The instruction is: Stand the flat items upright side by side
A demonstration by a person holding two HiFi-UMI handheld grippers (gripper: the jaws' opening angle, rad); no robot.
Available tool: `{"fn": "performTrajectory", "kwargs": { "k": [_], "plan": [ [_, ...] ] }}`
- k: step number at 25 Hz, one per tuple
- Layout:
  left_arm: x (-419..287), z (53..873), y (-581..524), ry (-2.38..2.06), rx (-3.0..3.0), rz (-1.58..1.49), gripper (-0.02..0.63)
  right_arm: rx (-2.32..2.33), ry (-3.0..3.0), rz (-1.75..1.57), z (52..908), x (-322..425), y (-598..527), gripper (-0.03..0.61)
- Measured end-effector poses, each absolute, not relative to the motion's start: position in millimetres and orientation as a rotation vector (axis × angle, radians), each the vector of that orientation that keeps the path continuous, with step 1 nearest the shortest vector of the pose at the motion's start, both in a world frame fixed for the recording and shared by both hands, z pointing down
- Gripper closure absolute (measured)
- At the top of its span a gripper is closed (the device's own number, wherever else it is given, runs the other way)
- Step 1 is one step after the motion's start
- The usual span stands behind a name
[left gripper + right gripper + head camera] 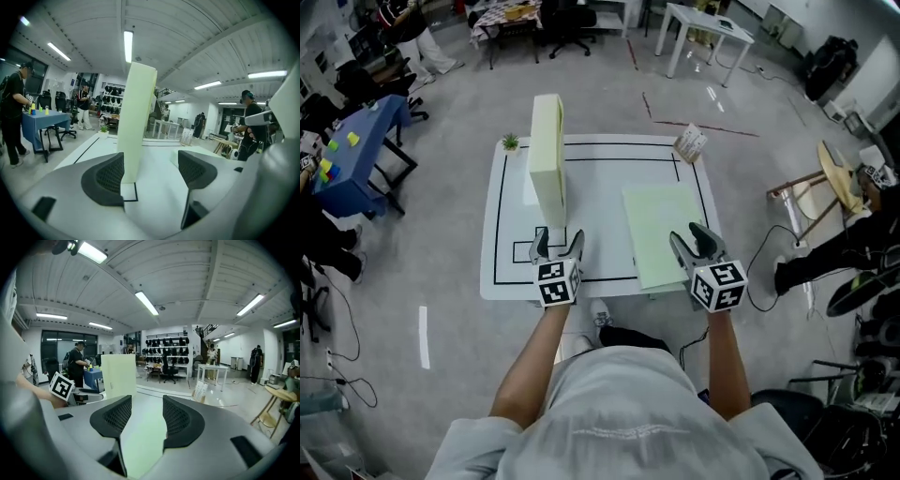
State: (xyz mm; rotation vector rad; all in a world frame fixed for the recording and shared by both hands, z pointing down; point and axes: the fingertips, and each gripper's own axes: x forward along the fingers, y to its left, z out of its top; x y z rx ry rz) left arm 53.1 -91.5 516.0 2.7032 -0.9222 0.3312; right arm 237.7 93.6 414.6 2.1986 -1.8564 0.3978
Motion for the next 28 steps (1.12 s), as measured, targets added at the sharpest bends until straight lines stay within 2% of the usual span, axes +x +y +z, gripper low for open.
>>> {"fn": "performTrajectory", "kwargs": {
  "k": [8,11,19,24,28],
  "plan": [
    [111,516,-33,-0.637,2.696,0.335,0.256,2.209,-1.774,0.586,437,268,168,0.294],
    [130,521,-12,-0.534,2.664,0.361,0.256,2.179,-1.803,0.661,450,280,179,0.253],
    [196,560,20,-0.373,2.477,0.558,0.256,2.075,-2.003,0.923,505,345,167,0.214],
    [238,574,21,-0.432,2.383,0.590,0.256,1.939,-2.093,1.063,545,397,150,0.209],
    [241,591,16,-0.512,2.287,0.623,0.256,1.766,-2.212,1.178,579,406,123,0.201]
  ]
}}
